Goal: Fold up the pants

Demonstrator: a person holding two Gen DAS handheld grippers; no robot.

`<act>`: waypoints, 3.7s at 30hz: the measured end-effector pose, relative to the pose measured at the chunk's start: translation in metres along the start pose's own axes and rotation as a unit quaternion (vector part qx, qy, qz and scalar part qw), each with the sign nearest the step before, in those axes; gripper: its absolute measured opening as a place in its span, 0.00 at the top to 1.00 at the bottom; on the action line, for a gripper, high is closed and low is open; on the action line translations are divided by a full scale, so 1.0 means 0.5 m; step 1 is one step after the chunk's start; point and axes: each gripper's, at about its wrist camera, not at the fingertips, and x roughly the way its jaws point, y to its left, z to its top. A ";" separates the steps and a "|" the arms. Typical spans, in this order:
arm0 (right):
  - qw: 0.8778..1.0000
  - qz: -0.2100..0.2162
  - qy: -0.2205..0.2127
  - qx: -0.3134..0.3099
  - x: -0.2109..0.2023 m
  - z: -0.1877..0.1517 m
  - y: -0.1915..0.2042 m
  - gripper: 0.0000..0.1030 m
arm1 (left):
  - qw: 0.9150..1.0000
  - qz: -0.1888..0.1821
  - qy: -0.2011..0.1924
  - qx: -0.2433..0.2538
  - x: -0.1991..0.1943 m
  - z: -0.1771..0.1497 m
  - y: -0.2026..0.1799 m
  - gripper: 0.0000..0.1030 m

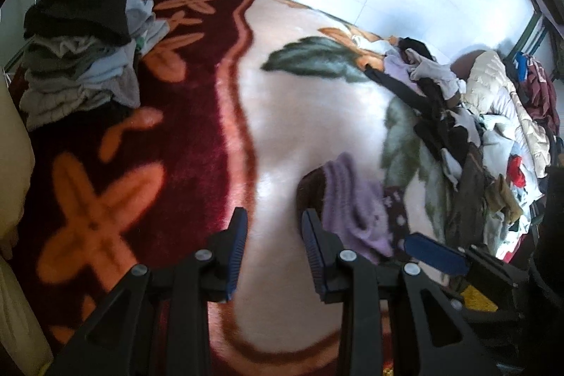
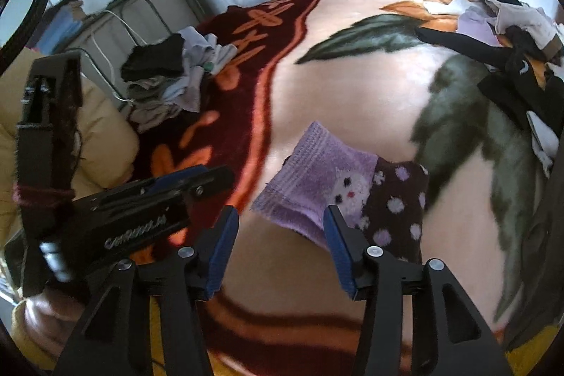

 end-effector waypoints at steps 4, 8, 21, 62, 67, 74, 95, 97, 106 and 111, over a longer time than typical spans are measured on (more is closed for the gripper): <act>1.000 -0.012 -0.017 0.013 -0.037 -0.004 -0.029 0.50 | 1.000 -0.026 -0.003 0.003 -0.015 0.014 -0.028 0.68; 0.998 -0.059 -0.017 0.033 -0.038 -0.008 -0.081 0.50 | 0.999 -0.045 0.007 0.016 0.001 0.032 -0.068 0.65; 0.992 -0.059 0.035 0.104 0.064 -0.017 -0.190 0.50 | 0.997 -0.011 0.075 0.024 0.139 0.017 -0.083 0.55; 0.990 -0.077 0.054 0.102 0.106 -0.022 -0.167 0.81 | 0.995 -0.068 0.078 -0.016 0.168 -0.020 -0.058 0.80; 0.993 -0.064 0.041 0.095 0.077 -0.015 -0.152 0.82 | 0.996 -0.070 0.058 -0.016 0.126 -0.020 -0.057 0.81; 0.997 -0.044 0.012 0.056 0.036 0.028 -0.104 0.82 | 0.998 -0.064 0.014 -0.022 0.057 0.009 -0.047 0.81; 1.000 -0.019 -0.002 -0.008 0.131 0.220 -0.068 0.82 | 0.998 -0.047 -0.012 -0.042 0.099 0.185 0.031 0.81; 1.000 -0.019 0.000 -0.007 0.149 0.228 -0.071 0.82 | 0.998 -0.040 -0.008 -0.042 0.117 0.195 0.041 0.80; 1.000 -0.013 0.022 -0.001 0.239 0.251 -0.077 0.82 | 0.999 -0.006 0.000 -0.044 0.172 0.212 0.084 0.80; 0.998 -0.042 0.039 -0.014 0.277 0.252 -0.077 0.81 | 0.999 -0.001 0.014 -0.050 0.206 0.207 0.096 0.78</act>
